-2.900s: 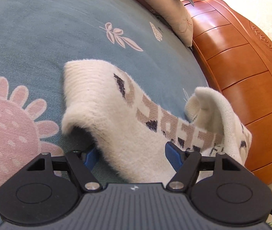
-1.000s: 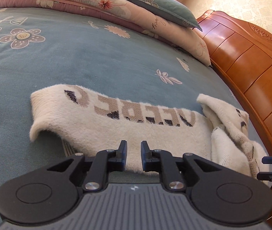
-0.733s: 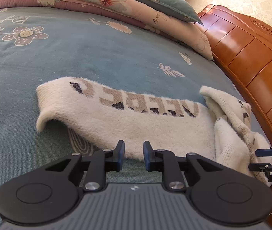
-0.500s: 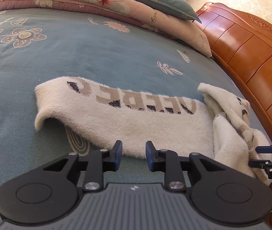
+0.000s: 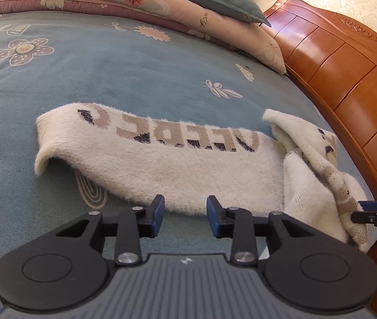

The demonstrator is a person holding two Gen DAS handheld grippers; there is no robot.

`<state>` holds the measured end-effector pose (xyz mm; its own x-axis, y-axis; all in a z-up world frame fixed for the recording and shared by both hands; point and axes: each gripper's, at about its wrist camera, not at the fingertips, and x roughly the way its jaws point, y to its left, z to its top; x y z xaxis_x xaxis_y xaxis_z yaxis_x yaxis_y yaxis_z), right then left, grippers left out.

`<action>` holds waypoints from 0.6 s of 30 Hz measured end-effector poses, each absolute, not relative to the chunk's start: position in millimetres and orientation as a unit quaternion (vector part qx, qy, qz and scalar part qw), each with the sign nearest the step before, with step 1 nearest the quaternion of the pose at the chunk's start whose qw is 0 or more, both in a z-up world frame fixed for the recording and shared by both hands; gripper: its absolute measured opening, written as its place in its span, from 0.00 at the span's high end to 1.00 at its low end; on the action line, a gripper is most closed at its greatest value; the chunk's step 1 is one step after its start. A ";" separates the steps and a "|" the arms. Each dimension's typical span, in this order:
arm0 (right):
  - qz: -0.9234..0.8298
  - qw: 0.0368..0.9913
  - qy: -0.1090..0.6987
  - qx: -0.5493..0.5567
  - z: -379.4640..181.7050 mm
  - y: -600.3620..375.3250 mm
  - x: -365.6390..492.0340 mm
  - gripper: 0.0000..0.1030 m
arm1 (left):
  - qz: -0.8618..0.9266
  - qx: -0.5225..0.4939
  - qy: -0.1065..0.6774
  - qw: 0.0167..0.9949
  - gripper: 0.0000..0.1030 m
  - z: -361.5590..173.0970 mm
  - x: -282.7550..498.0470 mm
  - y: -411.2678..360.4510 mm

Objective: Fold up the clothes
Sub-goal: 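Move the right gripper to the sweater's bunched body fabric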

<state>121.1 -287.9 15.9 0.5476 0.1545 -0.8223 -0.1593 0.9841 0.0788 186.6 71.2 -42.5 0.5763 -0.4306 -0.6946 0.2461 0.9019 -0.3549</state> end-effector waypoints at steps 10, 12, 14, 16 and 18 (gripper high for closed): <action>0.133 0.884 0.440 0.092 30.8 -298.7 103.4 0.43 | -0.195 -0.111 0.421 0.879 0.67 -40.5 182.4 67.9; 0.134 0.885 0.435 0.095 32.8 -298.5 101.8 0.43 | -0.196 -0.111 0.421 0.878 0.67 -40.5 181.8 67.3; 0.133 0.887 0.432 0.090 34.0 -297.4 101.4 0.43 | -0.196 -0.111 0.422 0.878 0.67 -40.6 181.3 66.9; 0.122 0.890 0.432 0.077 34.3 -295.6 102.5 0.43 | -0.197 -0.109 0.421 0.879 0.66 -40.9 179.9 66.5; 0.105 0.894 0.433 0.053 34.0 -293.0 104.4 0.43 | -0.196 -0.101 0.417 0.881 0.66 -40.5 177.8 65.3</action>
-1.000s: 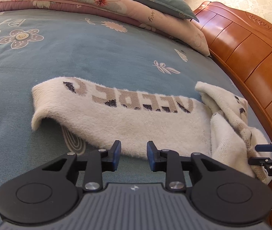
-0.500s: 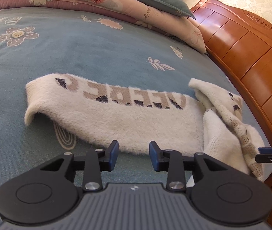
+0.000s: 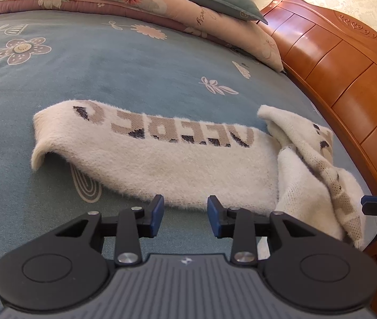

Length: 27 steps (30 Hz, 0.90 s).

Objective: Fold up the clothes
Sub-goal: 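Move the right gripper to the sweater's bunched body fabric, then grasp the sweater body edge with the right gripper and lift it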

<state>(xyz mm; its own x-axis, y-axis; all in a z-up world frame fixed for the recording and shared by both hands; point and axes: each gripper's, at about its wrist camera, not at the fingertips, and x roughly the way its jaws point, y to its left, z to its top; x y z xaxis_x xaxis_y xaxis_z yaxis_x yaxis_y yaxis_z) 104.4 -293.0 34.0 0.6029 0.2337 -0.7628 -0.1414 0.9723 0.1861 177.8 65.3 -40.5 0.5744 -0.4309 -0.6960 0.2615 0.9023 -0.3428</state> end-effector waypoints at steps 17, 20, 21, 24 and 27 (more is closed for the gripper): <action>0.020 0.887 0.443 -0.129 8.4 -223.8 175.6 0.43 | -0.245 -0.058 0.388 0.886 0.53 -41.0 159.2 40.4; 0.016 0.883 0.442 -0.158 1.4 -229.0 180.5 0.65 | -0.247 -0.051 0.391 0.885 0.49 -44.0 156.0 40.9; 0.018 0.881 0.444 -0.160 4.6 -234.0 178.5 0.78 | -0.247 -0.046 0.392 0.885 0.48 -45.1 154.8 40.8; 0.010 0.883 0.436 -0.172 19.2 -256.7 166.6 0.82 | -0.249 -0.035 0.396 0.883 0.48 -49.2 153.9 38.1; -0.010 0.886 0.428 -0.178 32.6 -284.8 156.8 0.84 | -0.252 -0.034 0.404 0.879 0.47 -53.8 157.5 29.7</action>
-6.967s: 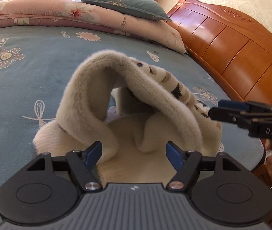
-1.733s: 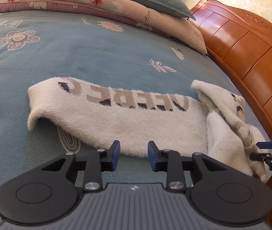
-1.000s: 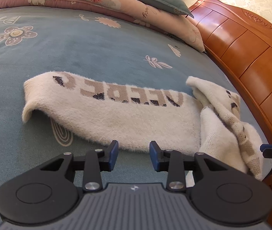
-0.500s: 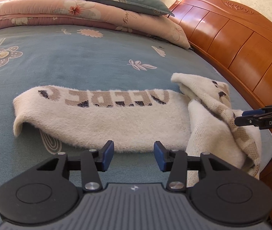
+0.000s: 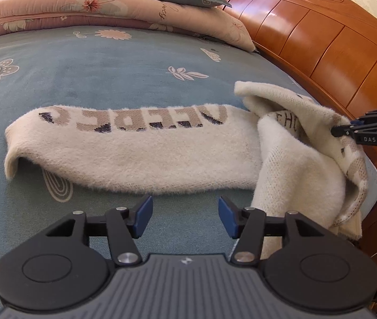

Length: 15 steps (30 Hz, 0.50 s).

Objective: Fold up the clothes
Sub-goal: 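Grasp the sweater body edge with the right gripper and lift it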

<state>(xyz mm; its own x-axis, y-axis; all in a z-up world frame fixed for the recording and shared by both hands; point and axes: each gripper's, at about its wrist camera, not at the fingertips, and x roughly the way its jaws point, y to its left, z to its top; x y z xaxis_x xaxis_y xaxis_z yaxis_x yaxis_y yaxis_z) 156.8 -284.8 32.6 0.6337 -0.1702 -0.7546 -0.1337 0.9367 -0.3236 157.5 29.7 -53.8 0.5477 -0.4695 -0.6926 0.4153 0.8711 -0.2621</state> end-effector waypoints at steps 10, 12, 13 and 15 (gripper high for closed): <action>-0.074 0.877 0.451 -0.151 22.8 -361.5 141.9 0.86 | -0.296 -0.010 0.418 0.859 0.42 -62.7 154.8 -17.5; -0.084 0.875 0.451 -0.154 20.1 -370.6 139.8 0.86 | -0.298 -0.009 0.420 0.857 0.42 -62.7 156.0 -22.1; -0.090 0.875 0.451 -0.153 19.2 -376.2 139.4 0.86 | -0.298 -0.008 0.421 0.857 0.42 -62.6 157.0 -23.9; -0.105 0.874 0.451 -0.146 18.1 -388.8 139.4 0.86 | -0.299 -0.006 0.421 0.856 0.42 -61.8 159.3 -27.6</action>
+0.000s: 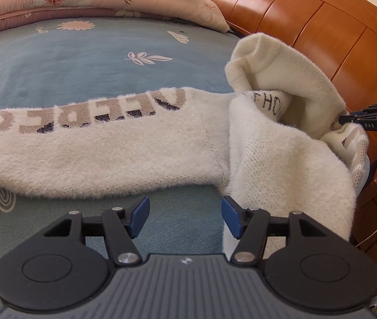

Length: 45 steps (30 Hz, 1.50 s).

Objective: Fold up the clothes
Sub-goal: 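Grasp the sweater body edge with the right gripper and lift it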

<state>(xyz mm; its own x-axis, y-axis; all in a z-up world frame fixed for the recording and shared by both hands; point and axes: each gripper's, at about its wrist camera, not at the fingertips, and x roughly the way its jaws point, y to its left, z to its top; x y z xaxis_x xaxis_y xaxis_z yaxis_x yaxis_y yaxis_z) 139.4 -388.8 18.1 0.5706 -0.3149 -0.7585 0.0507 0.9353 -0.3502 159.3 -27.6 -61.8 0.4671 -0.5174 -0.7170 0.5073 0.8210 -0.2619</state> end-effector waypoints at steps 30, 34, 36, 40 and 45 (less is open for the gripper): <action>0.025 0.905 0.420 0.058 13.7 -434.9 180.8 0.53 | -0.480 0.171 0.443 0.737 0.44 -92.1 399.4 -160.6; 0.028 0.904 0.420 0.068 4.8 -439.7 184.5 0.53 | -0.498 0.130 0.472 0.715 0.37 -100.7 416.9 -155.4; 0.029 0.905 0.420 0.068 3.0 -439.7 185.1 0.53 | -0.509 0.112 0.487 0.701 0.39 -101.2 414.9 -152.9; 0.031 0.907 0.416 0.063 4.0 -437.8 183.7 0.53 | -0.517 0.145 0.484 0.691 0.45 -97.2 388.6 -151.4; 0.028 0.909 0.413 0.052 9.2 -430.8 178.5 0.53 | -0.478 0.177 0.461 0.726 0.88 -78.8 355.8 -145.9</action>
<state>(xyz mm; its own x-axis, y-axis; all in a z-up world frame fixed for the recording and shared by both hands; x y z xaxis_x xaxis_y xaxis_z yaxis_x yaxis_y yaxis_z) 178.5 -430.8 9.2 0.6573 0.0943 -0.7477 -0.0077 0.9929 0.1184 355.8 -145.9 -78.8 0.1184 -0.5306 -0.8393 0.8577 0.4806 -0.1828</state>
